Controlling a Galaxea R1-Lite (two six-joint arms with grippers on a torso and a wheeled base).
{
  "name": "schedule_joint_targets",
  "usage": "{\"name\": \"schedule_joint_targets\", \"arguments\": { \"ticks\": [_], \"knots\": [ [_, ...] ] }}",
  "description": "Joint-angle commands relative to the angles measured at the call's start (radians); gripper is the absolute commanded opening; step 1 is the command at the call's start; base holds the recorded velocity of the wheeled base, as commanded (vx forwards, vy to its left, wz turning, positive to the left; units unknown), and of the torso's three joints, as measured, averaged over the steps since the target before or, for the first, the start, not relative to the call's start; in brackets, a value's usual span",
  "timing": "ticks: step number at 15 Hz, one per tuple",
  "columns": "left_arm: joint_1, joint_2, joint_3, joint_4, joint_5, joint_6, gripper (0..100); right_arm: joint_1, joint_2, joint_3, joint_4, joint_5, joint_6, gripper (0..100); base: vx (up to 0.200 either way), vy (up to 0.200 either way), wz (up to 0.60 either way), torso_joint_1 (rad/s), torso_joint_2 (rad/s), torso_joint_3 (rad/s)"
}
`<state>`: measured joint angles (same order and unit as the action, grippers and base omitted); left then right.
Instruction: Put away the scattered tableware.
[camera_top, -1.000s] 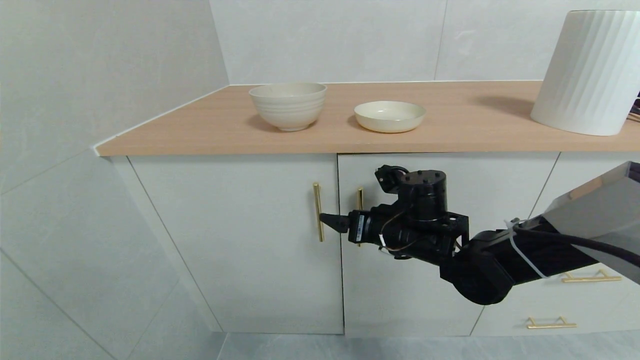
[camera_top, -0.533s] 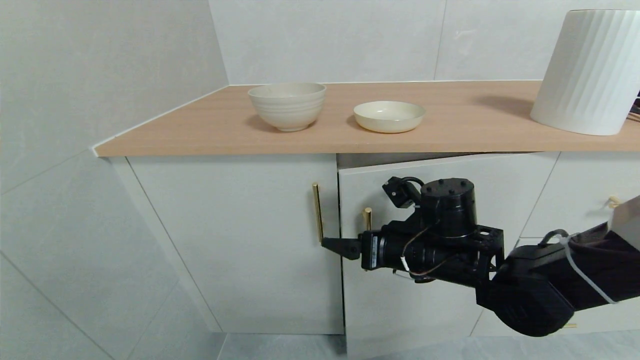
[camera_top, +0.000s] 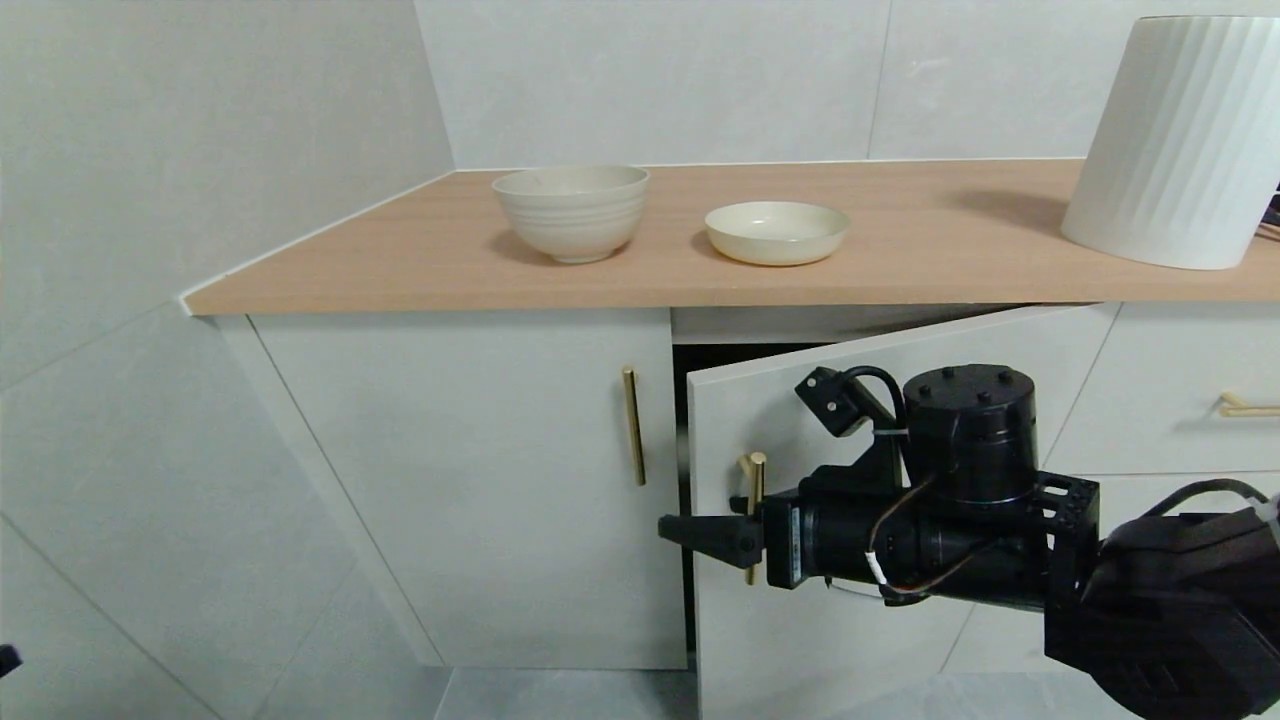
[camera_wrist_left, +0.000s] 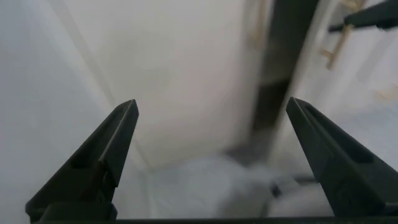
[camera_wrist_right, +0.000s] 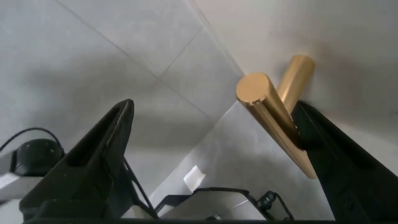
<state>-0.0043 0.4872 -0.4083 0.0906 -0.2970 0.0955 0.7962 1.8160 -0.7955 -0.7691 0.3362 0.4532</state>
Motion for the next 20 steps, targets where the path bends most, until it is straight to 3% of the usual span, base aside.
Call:
{"name": "schedule_joint_targets", "arguments": {
  "ticks": [1,3,5,6,13,14,15,16,18,20],
  "knots": [
    [-0.048,0.407,-0.136,-0.017,-0.085,0.000,100,0.018,-0.023,0.006,-0.007,0.009,-0.001,100,0.000,0.000,0.00,0.000,0.00,0.000],
    [-0.227,0.590,-0.201,-0.078,-0.091,-0.092,100,0.026,-0.023,0.018,-0.007,0.007,-0.008,100,0.000,0.000,0.00,0.000,0.00,0.000],
    [-0.362,0.703,-0.225,-0.166,-0.086,-0.169,100,0.028,-0.038,0.025,-0.007,0.007,-0.014,100,0.000,0.000,0.00,0.000,0.00,0.000],
    [-0.407,0.763,-0.234,-0.215,-0.085,-0.191,0,0.028,-0.043,0.027,-0.007,0.007,-0.014,100,0.000,0.000,0.00,0.000,0.00,0.000],
    [-0.516,1.031,-0.253,-0.471,-0.091,-0.204,0,0.029,-0.070,0.067,-0.007,0.007,-0.079,100,0.000,0.000,0.00,0.000,0.00,0.000],
    [-0.516,1.031,-0.253,-0.471,-0.091,-0.204,0,0.029,-0.070,0.067,-0.007,0.007,-0.079,100,0.000,0.000,0.00,0.000,0.00,0.000],
    [-0.516,1.150,-0.271,-0.537,-0.090,-0.211,0,0.029,-0.070,0.068,-0.006,0.007,-0.094,100,0.000,0.000,0.00,0.000,0.00,0.000],
    [-0.513,1.212,-0.291,-0.585,-0.090,-0.229,0,0.029,-0.070,0.068,-0.006,0.009,-0.094,100,0.000,0.000,0.00,0.000,0.00,0.000],
    [-0.513,1.337,-0.337,-0.735,-0.091,-0.318,0,0.029,-0.064,0.070,-0.002,0.011,-0.093,100,0.000,0.000,0.00,0.000,0.00,0.000],
    [-0.513,1.450,-0.392,-0.830,-0.088,-0.346,0,0.029,-0.064,0.075,-0.001,0.014,-0.091,100,0.000,0.000,0.00,0.000,0.00,0.000]
  ]
}}
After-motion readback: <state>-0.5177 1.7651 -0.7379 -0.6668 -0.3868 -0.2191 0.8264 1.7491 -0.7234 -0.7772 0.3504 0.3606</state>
